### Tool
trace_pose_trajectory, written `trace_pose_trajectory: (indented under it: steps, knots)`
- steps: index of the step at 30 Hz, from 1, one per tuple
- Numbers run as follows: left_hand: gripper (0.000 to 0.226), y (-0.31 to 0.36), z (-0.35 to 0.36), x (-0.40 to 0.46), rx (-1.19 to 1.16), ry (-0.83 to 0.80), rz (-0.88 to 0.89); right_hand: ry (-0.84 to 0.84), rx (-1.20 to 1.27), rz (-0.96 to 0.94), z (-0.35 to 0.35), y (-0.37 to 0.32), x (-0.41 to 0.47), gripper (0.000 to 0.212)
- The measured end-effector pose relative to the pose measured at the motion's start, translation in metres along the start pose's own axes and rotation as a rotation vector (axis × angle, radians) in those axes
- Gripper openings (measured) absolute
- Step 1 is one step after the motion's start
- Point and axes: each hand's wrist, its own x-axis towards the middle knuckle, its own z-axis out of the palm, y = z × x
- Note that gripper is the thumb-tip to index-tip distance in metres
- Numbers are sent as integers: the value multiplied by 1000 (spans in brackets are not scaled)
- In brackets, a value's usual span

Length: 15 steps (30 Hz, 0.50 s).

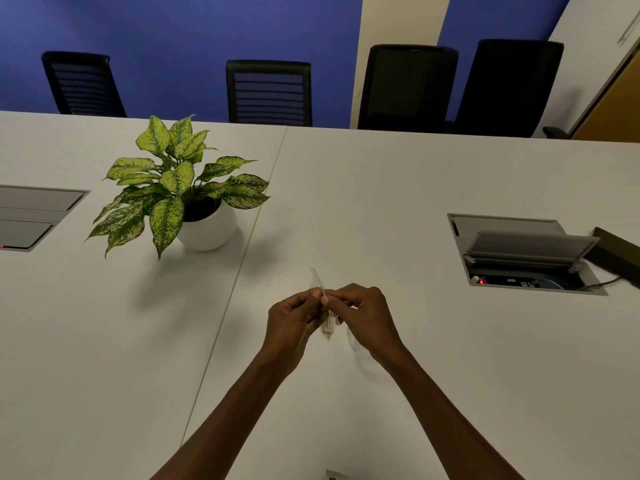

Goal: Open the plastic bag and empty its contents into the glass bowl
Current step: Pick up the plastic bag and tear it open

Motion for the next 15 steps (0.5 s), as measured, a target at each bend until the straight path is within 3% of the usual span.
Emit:
trace_pose_trajectory:
  steps: [5, 15]
  knots:
    - [20, 3, 3, 0, 36, -44, -23, 26, 55, 50, -1, 0, -2, 13]
    - [23, 9, -2, 4, 317, -150, 90, 98, 46, 122, -3, -4, 2, 12]
